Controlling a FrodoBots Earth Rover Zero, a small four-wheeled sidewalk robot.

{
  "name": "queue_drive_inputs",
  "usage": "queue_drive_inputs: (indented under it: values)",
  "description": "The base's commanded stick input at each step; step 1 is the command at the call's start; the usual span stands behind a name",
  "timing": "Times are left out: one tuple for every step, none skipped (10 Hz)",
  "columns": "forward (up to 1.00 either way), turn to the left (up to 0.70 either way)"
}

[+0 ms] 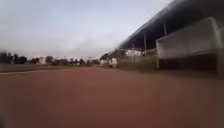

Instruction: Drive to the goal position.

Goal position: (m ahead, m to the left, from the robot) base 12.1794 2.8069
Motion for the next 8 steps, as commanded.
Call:
queue_drive_inputs:
  values:
    - [0.70,0.00]
    - [0.70,0.00]
    - [0.70,0.00]
    - [0.70,0.00]
    - [0.70,0.00]
    - [0.70,0.00]
    - [0.70,0.00]
    - [0.70,0.00]
